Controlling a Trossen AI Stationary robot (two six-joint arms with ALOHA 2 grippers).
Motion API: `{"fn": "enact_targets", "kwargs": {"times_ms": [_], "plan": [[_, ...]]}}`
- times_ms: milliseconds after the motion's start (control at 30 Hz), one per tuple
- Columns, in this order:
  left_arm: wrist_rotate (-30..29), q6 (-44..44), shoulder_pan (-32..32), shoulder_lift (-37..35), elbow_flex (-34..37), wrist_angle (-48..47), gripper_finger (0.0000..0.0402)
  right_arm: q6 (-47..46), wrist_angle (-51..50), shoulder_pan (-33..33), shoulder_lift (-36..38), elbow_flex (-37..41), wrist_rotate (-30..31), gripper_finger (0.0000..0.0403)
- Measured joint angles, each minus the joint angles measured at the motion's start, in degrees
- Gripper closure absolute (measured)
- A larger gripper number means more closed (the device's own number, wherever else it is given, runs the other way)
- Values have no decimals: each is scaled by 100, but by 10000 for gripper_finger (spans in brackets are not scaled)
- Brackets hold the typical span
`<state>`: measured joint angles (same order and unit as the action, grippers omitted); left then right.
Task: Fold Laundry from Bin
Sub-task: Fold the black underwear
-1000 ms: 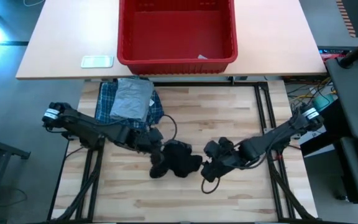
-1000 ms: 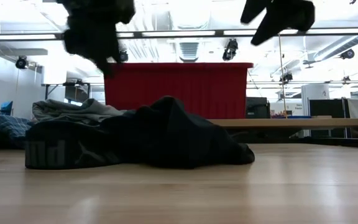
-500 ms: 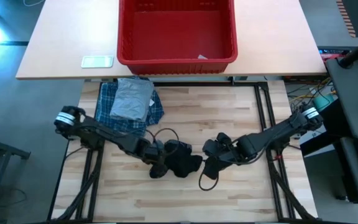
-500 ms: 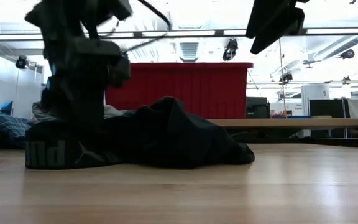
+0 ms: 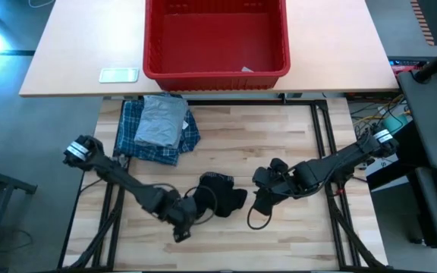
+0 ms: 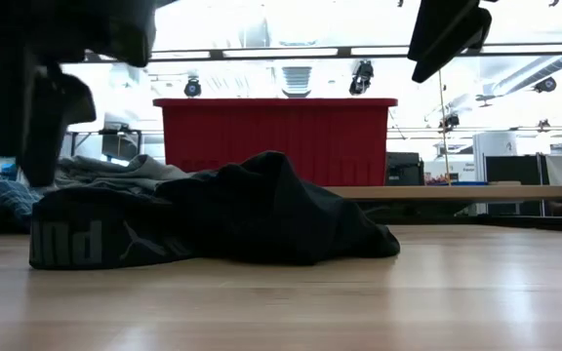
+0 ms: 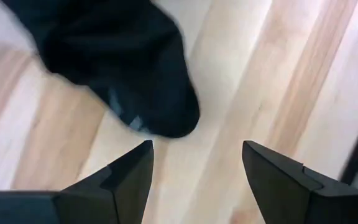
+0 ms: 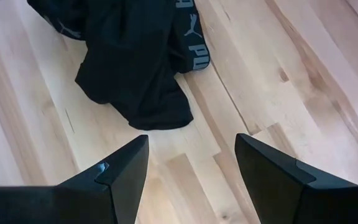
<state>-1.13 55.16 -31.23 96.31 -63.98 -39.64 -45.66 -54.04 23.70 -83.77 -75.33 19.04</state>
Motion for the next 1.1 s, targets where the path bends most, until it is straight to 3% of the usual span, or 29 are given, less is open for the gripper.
{"fn": "enact_targets", "kwargs": {"times_ms": [167, 300, 400, 567, 733, 933, 1100], "plan": [[-1293, -4, -316, 226, 411, 817, 173, 172, 11, 0, 0, 0, -1, 170], [-973, -299, -276, 678, 429, 866, 187, 179, 1, 1, 18, -4, -3, 170], [-826, -366, -268, 885, 254, 862, 232, 178, 2, 2, 55, -33, -21, 170], [-826, -650, -95, 740, -71, 377, 379, 178, -123, 4, 113, -258, -154, 170], [-1109, -1235, 531, 11, -473, 28, 396, 386, -182, 4, 185, -672, -149, 170], [-1084, -1677, 1534, -843, -1754, 270, 400, 627, -326, 120, 306, -1124, -101, 170], [17, -1619, 2057, -923, -3158, 670, 401, 486, -449, 354, 530, -1172, -85, 170]]}}
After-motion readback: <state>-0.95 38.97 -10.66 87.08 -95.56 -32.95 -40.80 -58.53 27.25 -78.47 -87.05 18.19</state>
